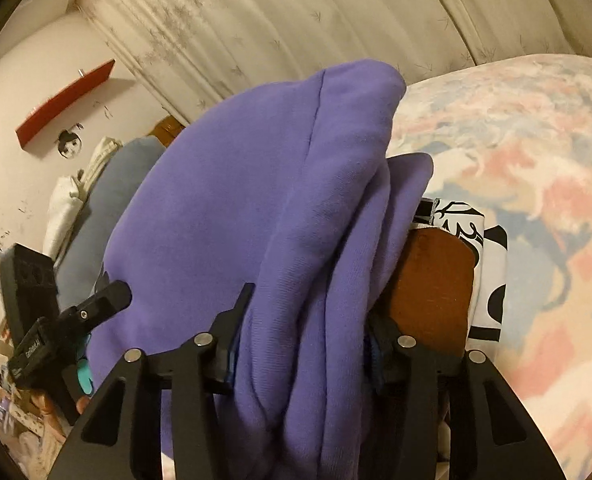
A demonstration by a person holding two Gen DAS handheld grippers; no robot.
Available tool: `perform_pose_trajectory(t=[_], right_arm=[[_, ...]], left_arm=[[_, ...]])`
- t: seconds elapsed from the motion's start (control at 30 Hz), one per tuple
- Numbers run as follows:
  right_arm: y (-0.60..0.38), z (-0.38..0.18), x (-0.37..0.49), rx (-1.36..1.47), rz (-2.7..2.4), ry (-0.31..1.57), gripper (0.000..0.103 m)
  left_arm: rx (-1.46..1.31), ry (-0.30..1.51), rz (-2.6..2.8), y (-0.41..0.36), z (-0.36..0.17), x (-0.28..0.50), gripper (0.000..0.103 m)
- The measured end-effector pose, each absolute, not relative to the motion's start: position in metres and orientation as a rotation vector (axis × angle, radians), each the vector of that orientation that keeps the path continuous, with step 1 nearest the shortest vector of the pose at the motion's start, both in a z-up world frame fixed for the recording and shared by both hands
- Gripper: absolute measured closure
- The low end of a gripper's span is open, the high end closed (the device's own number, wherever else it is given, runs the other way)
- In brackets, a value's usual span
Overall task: Fold large clothes
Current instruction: 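Lift the folded hoodie with both tools and carry it to the clothes stack, then lower the hoodie onto the stack and open both tools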
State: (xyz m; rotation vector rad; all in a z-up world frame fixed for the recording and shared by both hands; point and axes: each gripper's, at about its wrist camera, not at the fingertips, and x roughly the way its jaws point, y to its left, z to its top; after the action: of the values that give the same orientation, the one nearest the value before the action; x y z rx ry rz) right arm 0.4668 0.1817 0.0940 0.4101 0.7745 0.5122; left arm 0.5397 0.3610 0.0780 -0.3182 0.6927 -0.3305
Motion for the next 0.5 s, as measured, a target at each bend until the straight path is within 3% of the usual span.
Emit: perform_pose_trajectory(t=[0.03, 0.1, 0.17, 0.5], right_arm=[[0.177, 0.093, 0.467, 0.398, 0.503, 0.778, 0.051], [0.173, 0.097, 0.458, 0.352, 0.471, 0.791, 0.030], [0.156, 0.101, 0.449, 0.323, 0.456, 0.794, 0.020], [0.103, 0.141, 0.358, 0.171, 0.393, 0.829, 0.020]], left_arm=[[-0.303, 0.686, -0.323, 0.359, 0.078, 0.539, 0.012], [-0.287, 0.675, -0.299, 0.355, 0.079, 0.527, 0.011], [-0.271, 0.667, -0.267, 0.352, 0.080, 0.508, 0.009], [-0.117, 0.669, -0.130, 0.314, 0.125, 0.401, 0.010]])
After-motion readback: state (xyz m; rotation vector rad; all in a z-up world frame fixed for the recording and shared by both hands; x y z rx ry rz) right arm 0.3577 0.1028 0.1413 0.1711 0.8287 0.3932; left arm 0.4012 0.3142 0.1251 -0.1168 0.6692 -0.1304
